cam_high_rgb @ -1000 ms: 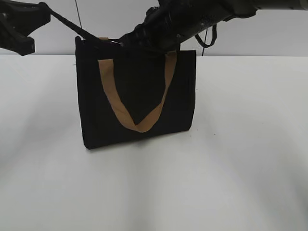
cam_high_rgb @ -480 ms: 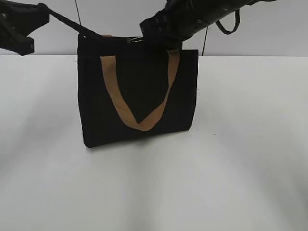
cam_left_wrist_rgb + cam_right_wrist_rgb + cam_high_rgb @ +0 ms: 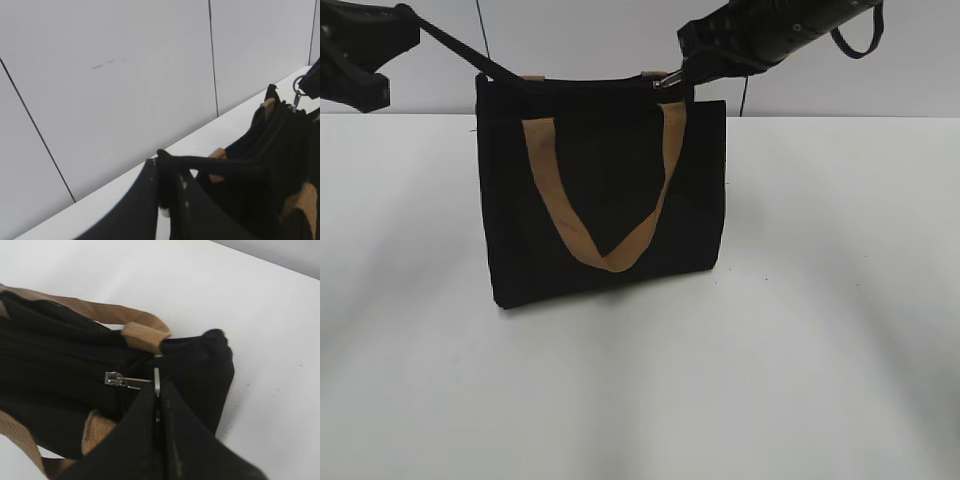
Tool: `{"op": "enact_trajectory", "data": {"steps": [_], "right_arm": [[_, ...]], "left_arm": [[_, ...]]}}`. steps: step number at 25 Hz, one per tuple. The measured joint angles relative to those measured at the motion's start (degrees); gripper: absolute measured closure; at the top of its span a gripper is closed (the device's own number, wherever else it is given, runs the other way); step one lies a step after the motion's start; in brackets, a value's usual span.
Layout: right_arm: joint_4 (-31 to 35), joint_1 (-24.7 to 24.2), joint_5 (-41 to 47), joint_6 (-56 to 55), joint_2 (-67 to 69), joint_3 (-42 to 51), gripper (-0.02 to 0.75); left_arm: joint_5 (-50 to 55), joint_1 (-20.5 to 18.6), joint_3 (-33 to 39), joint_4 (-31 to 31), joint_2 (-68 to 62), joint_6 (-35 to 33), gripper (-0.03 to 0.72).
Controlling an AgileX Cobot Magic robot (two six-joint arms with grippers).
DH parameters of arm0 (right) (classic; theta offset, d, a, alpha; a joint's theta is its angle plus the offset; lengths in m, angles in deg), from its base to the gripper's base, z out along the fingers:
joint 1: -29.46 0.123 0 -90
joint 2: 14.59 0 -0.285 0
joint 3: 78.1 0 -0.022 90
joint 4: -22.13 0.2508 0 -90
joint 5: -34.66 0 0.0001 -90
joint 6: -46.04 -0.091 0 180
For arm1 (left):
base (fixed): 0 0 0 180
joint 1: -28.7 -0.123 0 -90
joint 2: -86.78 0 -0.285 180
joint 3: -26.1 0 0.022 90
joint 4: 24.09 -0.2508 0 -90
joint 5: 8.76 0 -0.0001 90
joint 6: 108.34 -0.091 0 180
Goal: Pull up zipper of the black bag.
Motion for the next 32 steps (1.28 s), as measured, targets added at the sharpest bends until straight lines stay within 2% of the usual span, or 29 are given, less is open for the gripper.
{"op": "enact_trajectory", "data": {"steps": [3,10,12,15,17,20,22,25,29,32], "right_arm": [[-0.5,-1.2,0.5,-1.1,0.0,0.0,0.752],[-0.6,-0.7,0.8,-1.3,0.0,0.0,0.747],[-0.7,-0.6,0.8,-1.3,0.0,0.0,0.725],[-1.2,-0.6,0.7,-1.1,0.0,0.0,0.625],[-1.4,-0.6,0.7,-0.6,-0.3,0.0,0.525],[-1.6,-0.6,0.7,0.5,-1.6,0.0,0.364],[-1.9,-0.6,1.0,2.4,-2.5,0.0,0.295],[-2.3,-0.6,3.1,5.6,-3.8,0.0,0.265],[-5.6,-0.6,6.9,7.1,-5.1,0.0,0.256],[-8.8,-0.7,10.2,6.6,-5.9,0.0,0.256]], "left_arm": [[0.1,0.0,0.0,0.1,0.0,0.0,0.667],[2.1,0.0,0.0,0.1,0.0,0.0,0.667],[4.0,0.0,0.0,0.2,0.0,0.0,0.667],[6.3,-0.1,0.0,0.6,0.0,0.0,0.65],[7.2,-0.2,0.0,0.8,0.1,0.0,0.602],[9.6,-0.2,0.0,1.5,0.3,0.0,0.465],[12.8,-0.2,0.0,3.4,0.6,0.0,0.369],[20.2,-0.2,-0.1,7.2,0.6,0.2,0.289],[33.0,1.5,-0.1,13.2,1.1,0.4,0.27],[41.0,4.6,-0.2,19.6,1.2,0.4,0.269]]}}
